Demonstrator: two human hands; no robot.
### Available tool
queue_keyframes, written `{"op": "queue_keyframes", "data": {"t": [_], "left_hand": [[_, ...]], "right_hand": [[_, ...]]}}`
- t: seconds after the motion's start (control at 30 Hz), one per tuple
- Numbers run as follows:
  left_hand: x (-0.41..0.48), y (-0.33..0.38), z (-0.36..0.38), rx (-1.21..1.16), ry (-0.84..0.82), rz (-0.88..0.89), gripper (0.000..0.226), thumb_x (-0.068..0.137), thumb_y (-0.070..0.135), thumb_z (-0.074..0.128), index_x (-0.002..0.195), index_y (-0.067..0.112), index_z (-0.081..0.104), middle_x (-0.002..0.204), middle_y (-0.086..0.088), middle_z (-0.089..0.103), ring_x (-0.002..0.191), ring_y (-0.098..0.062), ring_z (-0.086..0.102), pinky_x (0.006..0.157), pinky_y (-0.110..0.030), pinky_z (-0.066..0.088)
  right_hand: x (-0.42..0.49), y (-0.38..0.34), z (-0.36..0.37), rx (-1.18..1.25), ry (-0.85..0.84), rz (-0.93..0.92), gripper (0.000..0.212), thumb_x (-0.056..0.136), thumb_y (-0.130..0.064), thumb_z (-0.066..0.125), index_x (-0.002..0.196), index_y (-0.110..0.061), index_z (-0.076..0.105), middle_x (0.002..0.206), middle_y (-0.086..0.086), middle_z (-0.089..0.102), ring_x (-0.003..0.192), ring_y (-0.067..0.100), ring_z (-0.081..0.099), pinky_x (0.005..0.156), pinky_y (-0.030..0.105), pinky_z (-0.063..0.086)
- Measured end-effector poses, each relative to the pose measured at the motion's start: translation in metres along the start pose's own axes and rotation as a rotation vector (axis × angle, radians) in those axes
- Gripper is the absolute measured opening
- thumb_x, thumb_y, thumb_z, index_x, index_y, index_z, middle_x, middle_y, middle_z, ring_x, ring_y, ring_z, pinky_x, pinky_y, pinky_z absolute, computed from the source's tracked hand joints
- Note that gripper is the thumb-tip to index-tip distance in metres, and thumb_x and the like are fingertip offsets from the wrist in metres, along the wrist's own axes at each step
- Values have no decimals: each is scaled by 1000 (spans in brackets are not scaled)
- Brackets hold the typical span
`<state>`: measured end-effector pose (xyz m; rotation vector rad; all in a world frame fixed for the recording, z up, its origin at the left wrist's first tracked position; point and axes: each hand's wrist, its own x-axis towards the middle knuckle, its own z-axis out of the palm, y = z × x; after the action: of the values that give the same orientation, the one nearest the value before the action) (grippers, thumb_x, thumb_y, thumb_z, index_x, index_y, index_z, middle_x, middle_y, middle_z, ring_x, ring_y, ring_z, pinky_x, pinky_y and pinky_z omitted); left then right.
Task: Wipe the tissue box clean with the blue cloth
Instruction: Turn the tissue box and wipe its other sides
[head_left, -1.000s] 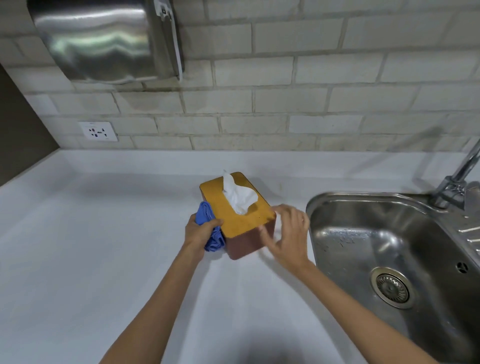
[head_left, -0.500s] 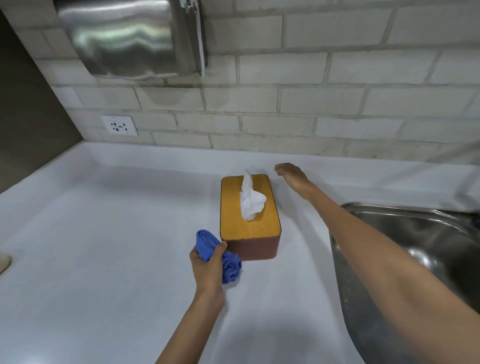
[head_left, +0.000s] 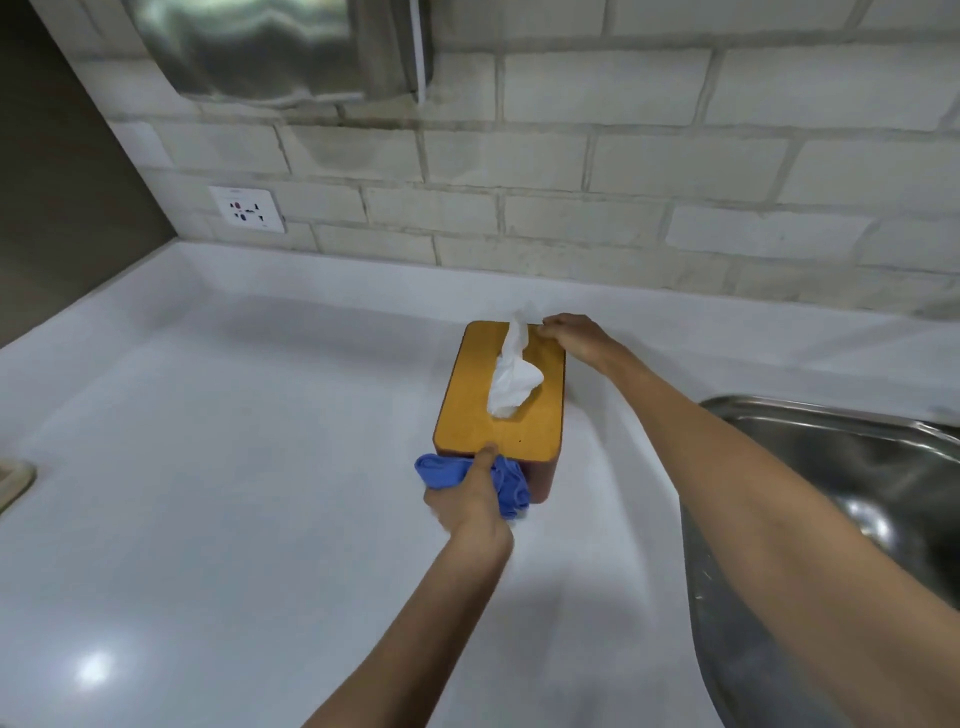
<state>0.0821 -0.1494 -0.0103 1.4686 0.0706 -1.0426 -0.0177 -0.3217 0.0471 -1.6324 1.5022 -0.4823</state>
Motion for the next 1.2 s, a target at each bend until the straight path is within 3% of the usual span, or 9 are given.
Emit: {"op": "queue_keyframes", "data": {"t": [0.2,0.27,0.43,0.57,0.67,0.77,0.93,1.07,1.2], "left_hand": [[26,38,4,91,-53,38,14,80,10,67,88,5,56,73,-8,56,56,-20,52,51,-25,45],[34,51,6,136,-86,70,15,84,10,64,80,9,50,67,-5,51,53,-16,48,47,-23,41],[51,68,-2,228,-196,178,29,85,17,68,104,8,49,85,-10,58,61,-15,52,55,-26,46],[56,58,-20,269,-305,153,38,83,29,68,110,8,52,87,-8,58,70,-20,57,71,-35,52],[53,48,-30,283,-350,143,16,87,29,62,85,20,49,82,-6,56,69,-20,57,76,-40,52],[47,51,-30,366,-341,202,20,92,30,54,76,23,44,74,-3,53,64,-16,53,63,-31,47],[43,64,-21,539,-361,227,38,86,43,54,110,13,54,110,-13,61,106,-31,61,99,-45,49],[41,80,-9,640,-396,210,42,78,54,55,93,14,56,114,-14,65,105,-32,64,97,-46,51],[37,95,8,703,-409,173,53,76,57,55,101,10,55,104,-11,63,92,-30,63,88,-43,55]], "right_hand": [[-16,25,-20,102,67,42,41,93,-28,50,128,-7,58,138,9,54,127,25,50,104,31,38],[-25,34,-23,154,89,61,41,93,-26,51,127,-5,57,134,9,56,127,26,50,101,30,38],[-57,57,-18,290,135,52,38,94,-26,47,120,0,57,117,10,58,109,25,56,85,27,41],[-84,70,-1,398,172,25,38,97,-13,41,108,22,48,90,9,45,79,17,48,70,22,36],[-100,76,11,507,158,33,17,98,-15,41,110,-4,44,99,3,49,88,15,51,82,26,41],[-110,83,16,526,190,24,31,97,-19,46,128,-14,42,115,4,52,102,20,52,88,31,42],[-128,84,5,475,243,9,36,99,-25,46,133,-17,43,109,4,56,93,19,54,66,20,41],[-138,79,-10,449,279,-2,37,98,-29,47,131,-14,49,107,4,55,75,9,53,54,14,41],[-144,76,-22,428,271,25,48,92,-31,54,137,-15,47,96,-2,56,71,6,53,53,15,39]]}}
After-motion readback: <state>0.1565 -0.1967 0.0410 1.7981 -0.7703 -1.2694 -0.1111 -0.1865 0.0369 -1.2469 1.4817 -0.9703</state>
